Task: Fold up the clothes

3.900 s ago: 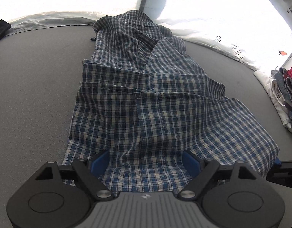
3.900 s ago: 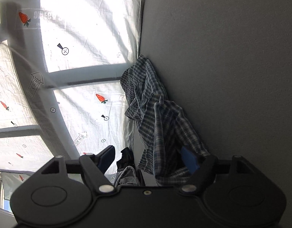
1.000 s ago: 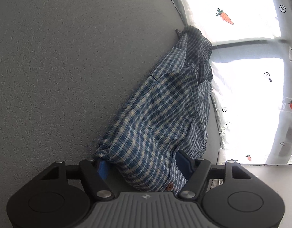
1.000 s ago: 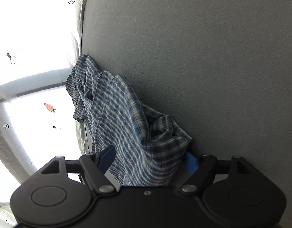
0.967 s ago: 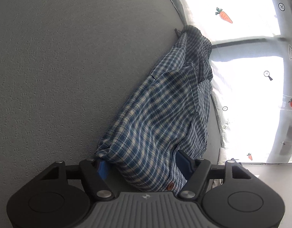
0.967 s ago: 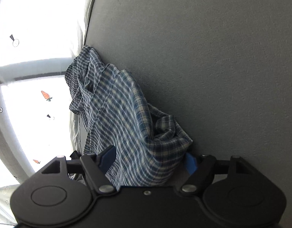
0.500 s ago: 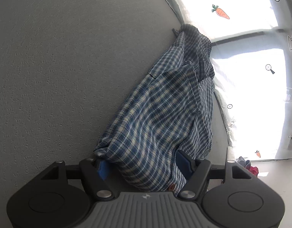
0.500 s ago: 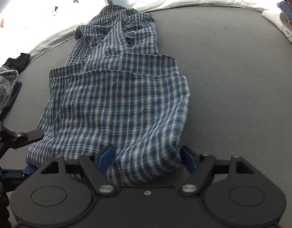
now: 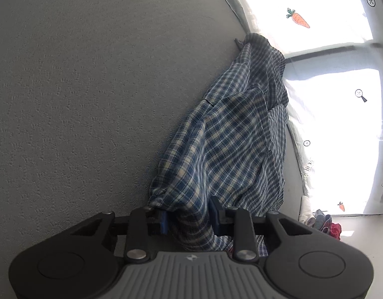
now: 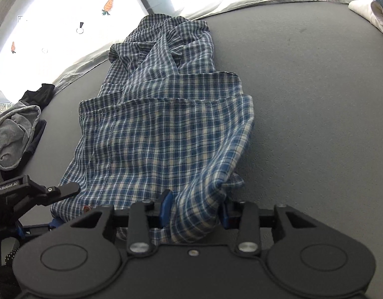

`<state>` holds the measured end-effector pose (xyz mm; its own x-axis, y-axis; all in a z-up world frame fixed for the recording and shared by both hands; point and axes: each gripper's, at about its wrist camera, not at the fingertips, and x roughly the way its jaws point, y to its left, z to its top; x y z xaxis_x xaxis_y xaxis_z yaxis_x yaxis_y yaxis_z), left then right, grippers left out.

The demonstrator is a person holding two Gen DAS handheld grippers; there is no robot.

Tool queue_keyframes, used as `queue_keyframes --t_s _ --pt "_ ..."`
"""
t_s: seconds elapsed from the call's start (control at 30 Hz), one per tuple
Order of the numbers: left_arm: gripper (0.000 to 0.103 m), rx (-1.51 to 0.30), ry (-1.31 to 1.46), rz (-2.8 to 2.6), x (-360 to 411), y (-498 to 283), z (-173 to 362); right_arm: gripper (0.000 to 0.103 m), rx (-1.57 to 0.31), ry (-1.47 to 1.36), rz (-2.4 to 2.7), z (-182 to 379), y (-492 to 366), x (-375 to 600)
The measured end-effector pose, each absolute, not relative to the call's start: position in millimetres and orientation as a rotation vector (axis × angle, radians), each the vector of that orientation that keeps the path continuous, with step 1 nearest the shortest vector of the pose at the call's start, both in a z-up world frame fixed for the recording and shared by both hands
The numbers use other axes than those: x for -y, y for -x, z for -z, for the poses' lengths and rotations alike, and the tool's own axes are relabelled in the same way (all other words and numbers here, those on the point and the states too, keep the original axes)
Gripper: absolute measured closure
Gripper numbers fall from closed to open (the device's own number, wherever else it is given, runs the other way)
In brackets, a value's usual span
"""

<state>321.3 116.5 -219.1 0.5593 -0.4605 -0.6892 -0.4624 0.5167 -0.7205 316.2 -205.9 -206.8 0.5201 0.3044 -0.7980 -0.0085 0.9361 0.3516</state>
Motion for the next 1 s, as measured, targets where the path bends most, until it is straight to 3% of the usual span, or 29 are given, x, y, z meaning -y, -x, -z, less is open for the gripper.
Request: queue_keyframes --t_s 0.17,0.4,0.57,0.8,1.0 --pt "0.092 -0.974 1.11 0.027 -116.8 -308.6 206.3 0.085 -0.98 -0.37 -0.236 196.3 -306.0 217.4" --pt "0.094 -0.938 1.242 0.065 -122.1 -258.1 163.0 0.086 -0.978 -0.473 -0.323 167.3 -277.8 241.9" --pt "0.094 -0.913 1.295 0.053 -127.5 -211.6 129.5 0.086 -1.07 -0.715 -0.419 159.9 -250.8 272.0" --pt "0.094 -0.93 1.585 -0.066 -135.1 -209.1 157.2 0.086 -1.191 -1.031 -0.352 187.8 -261.9 292.0" --pt "0.092 -0.86 1.74 -0.059 -135.2 -237.9 145.9 0.085 -1.22 -1.268 -0.319 182.4 -288.6 300.7"
